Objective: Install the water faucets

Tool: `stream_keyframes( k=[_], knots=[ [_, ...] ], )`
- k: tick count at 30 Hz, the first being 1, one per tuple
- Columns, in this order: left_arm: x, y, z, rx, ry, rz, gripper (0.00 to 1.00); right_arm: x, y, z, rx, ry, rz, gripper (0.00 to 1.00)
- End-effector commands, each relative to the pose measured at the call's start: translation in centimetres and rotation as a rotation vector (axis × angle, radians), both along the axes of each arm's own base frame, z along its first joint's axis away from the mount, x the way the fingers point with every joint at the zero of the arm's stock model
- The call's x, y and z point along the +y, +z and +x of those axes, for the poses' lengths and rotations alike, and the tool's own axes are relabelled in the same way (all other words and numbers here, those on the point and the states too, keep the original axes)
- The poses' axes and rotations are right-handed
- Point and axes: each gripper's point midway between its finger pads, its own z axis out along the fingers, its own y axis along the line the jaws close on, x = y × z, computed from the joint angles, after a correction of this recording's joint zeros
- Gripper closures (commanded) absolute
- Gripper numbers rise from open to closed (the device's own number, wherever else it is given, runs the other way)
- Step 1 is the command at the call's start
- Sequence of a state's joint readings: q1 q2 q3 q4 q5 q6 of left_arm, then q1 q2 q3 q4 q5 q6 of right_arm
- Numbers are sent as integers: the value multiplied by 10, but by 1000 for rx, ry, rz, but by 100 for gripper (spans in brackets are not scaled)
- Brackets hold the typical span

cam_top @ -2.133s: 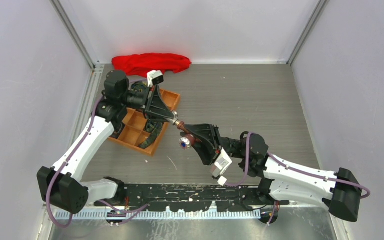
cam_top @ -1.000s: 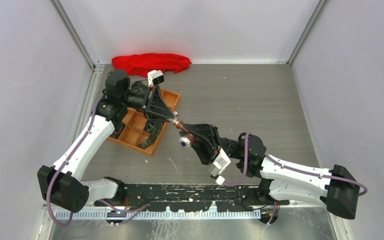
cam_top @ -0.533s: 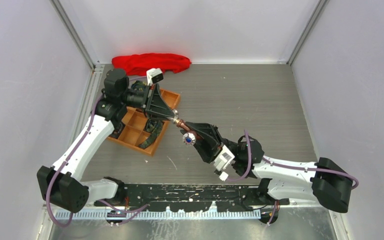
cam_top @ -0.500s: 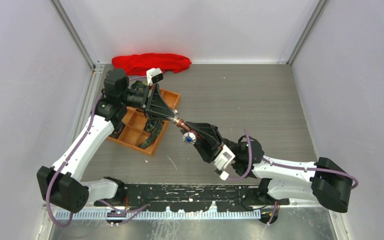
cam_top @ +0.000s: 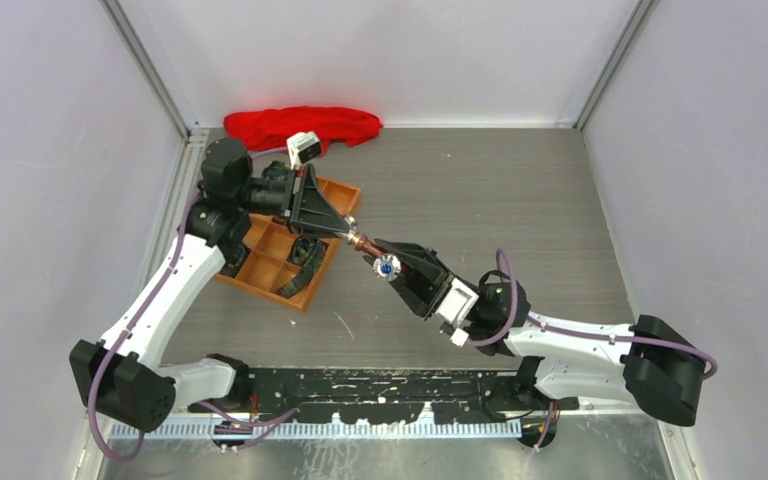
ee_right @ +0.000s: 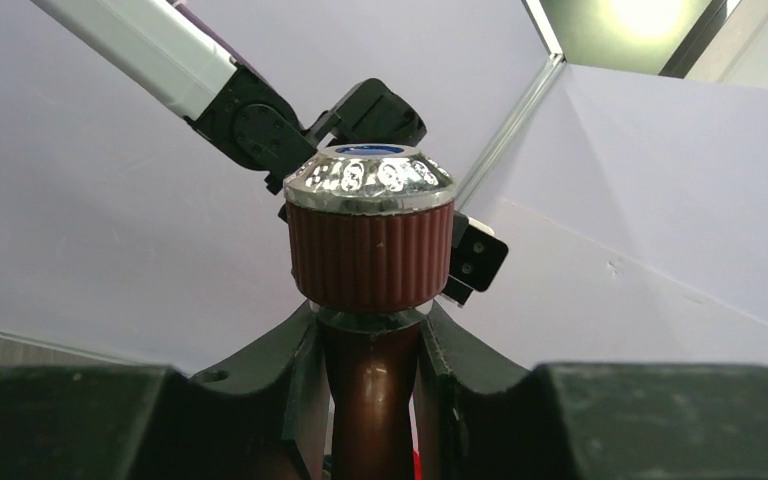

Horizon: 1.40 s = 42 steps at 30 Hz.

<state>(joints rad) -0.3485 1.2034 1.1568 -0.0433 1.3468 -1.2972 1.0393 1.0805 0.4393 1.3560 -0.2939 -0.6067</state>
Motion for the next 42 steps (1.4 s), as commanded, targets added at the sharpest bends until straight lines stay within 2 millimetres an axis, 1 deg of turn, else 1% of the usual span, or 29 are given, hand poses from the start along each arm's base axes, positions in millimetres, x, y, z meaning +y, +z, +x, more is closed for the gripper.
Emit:
stream_keyframes(
  k=[1,9,17,26,32,35,37,42],
  knots=[
    [2,16,-12,-131,4,-48,100,-5,13,11,93,7,86,100],
    [0,17,-5,-188,77,-69,100,-9,20,11,210,86,176,100],
    [-1,20,2,-256,147,-104,100,-7,20,14,313,149,224,100],
    [0,20,5,-311,192,-134,100,-15,22,34,540,234,375,100],
    [0,20,6,-354,213,-162,100,-15,25,39,646,339,403,100],
    [1,19,8,-375,235,-168,100,-17,27,44,713,367,430,100],
    [1,19,9,-397,262,-171,100,-18,26,50,787,382,461,100],
    [7,20,12,-504,361,-187,100,-13,23,52,918,446,451,100]
  ],
)
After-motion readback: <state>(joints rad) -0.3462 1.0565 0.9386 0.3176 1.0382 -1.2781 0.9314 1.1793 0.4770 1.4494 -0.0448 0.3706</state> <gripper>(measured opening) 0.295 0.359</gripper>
